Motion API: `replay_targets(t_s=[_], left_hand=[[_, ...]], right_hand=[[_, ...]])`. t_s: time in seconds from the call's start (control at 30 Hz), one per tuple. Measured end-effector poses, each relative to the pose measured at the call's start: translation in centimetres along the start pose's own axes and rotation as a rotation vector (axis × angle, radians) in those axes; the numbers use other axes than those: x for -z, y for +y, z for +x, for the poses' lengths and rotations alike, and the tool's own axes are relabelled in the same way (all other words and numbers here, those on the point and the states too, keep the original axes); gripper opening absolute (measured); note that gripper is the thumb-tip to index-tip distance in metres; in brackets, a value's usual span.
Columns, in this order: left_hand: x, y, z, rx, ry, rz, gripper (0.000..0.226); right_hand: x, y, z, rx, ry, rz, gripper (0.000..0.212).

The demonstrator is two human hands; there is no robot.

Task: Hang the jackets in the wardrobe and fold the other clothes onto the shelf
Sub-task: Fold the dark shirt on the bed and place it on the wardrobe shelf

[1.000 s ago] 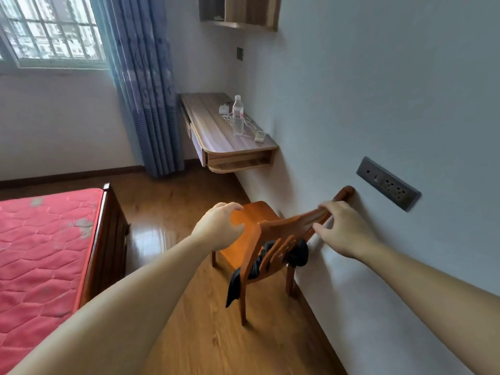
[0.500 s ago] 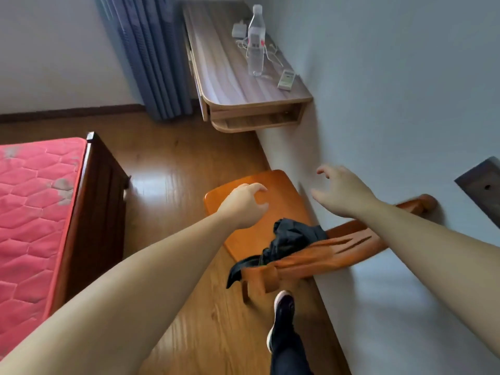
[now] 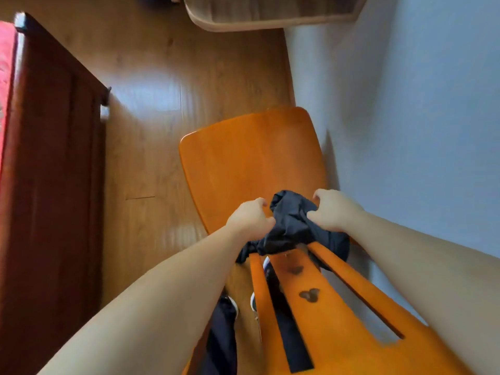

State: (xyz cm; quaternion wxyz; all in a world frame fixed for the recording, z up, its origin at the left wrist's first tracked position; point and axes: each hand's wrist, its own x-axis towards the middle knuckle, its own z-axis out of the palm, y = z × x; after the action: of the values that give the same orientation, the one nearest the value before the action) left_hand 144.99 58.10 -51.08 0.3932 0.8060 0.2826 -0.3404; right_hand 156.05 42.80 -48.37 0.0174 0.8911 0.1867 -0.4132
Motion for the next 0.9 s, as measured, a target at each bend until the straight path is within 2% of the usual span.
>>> replay_targets(t_s=[0.07, 0.17, 0.23, 0.27, 0.37, 0.43, 0.53, 0.73, 0.83, 0.9], left_hand=[[-2.1, -0.7, 2.7, 0.046, -0.058, 0.0, 0.056], [-4.6, -1.6, 5.6, 0.094, -0.132, 0.014, 0.059], [-5.9, -2.3, 6.8, 0.106, -0.17, 0.032, 0.058], [-6.4, -2.6, 7.2, 0.109, -0.175, 0.043, 0.05], [-7.3, -3.1, 8.3, 0.095, -0.137, 0.077, 0.012], [-6.9, -3.3, 8.3, 0.081, -0.088, 0.051, 0.011], [-4.9, -3.2, 6.9, 0.044, 0.015, -0.057, 0.016], [3.6, -0.7, 2.5, -0.033, 0.29, -0.354, 0.029], [8.9, 1.0, -1.0, -0.091, 0.426, -0.444, 0.029], [12.7, 1.9, -4.4, -0.131, 0.507, -0.47, 0.028]], right_hand=[[-1.6, 0.6, 2.3, -0.028, -0.049, 0.002, 0.043], [-3.7, 1.5, 4.8, -0.088, -0.12, -0.02, 0.059], [-5.1, 2.0, 5.8, -0.126, -0.162, -0.016, 0.058], [-5.7, 2.1, 6.1, -0.143, -0.168, -0.021, 0.051], [-6.4, 2.2, 6.8, -0.145, -0.088, -0.117, 0.011], [-6.3, 2.4, 7.0, -0.139, -0.026, -0.107, 0.007], [-5.1, 2.5, 6.8, -0.14, 0.045, 0.077, 0.016], [1.8, -0.9, 4.0, -0.061, 0.169, 0.437, 0.017], [6.8, -4.1, 1.2, 0.051, 0.239, 0.538, 0.032], [10.5, -6.8, -1.4, 0.176, 0.33, 0.547, 0.03]])
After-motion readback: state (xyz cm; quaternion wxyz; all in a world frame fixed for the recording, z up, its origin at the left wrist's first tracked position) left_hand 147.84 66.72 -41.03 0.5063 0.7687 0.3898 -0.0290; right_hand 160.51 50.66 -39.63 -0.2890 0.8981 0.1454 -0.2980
